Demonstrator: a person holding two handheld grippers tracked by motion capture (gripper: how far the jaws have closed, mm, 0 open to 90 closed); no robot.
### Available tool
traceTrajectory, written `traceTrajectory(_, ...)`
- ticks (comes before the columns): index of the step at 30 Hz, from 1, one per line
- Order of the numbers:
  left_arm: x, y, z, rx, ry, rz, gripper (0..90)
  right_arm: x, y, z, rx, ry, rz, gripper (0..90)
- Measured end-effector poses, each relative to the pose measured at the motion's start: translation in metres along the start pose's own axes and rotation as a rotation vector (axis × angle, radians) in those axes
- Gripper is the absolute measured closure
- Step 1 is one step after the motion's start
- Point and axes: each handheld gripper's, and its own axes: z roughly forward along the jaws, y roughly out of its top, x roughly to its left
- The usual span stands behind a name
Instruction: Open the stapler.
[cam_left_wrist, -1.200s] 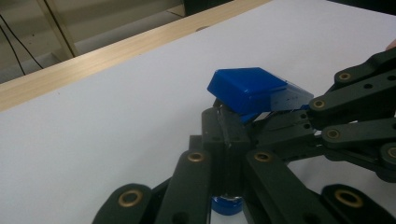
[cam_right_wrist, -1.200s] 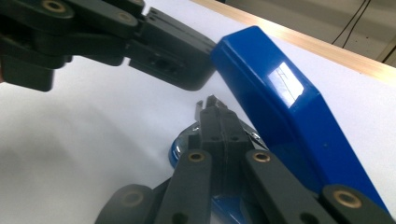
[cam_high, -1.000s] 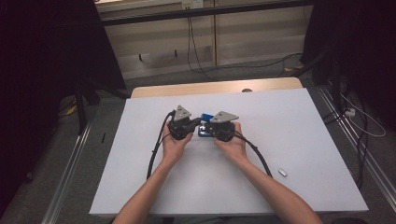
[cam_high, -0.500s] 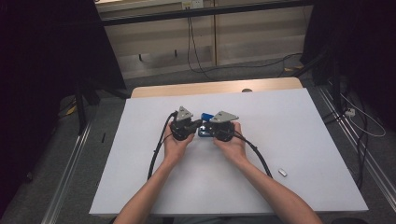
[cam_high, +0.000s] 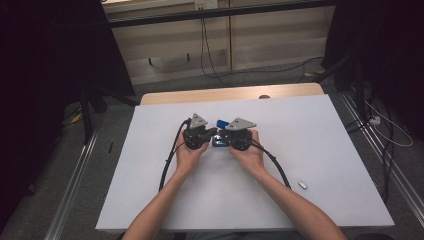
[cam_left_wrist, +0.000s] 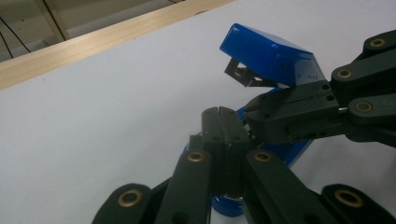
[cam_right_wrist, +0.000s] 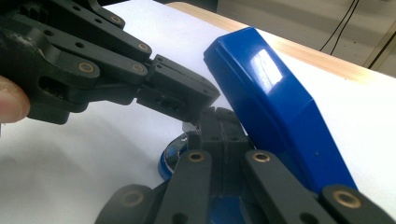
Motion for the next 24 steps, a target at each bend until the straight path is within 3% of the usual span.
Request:
traceTrajectory(11,0.0021,-0.0035,0.0025,0.015,-0.012,0.003,90.0,0.0009,-0.0011,0.0019,-0.001,-0.005,0.004,90.0)
traceTrajectory(15,0.0015,-0.0049,0.0034,0.014,-0.007,0.025,90.0,0.0017,-0.0016,0.0025,-0.002,-0.010,0.004,90.0)
traceTrajectory(21,0.0040,-0.0062,0.0033,0.008,-0.023,0.006,90.0,0.0032,-0.0009,0.0026,-0.004,-0.024,0.004,90.0)
traceTrajectory(24,0.0033,-0.0058,0.0031,0.010,-0.013,0.019,90.0,0.0033,-0.0009,0.0021,-0.011,-0.030,0.010,90.0)
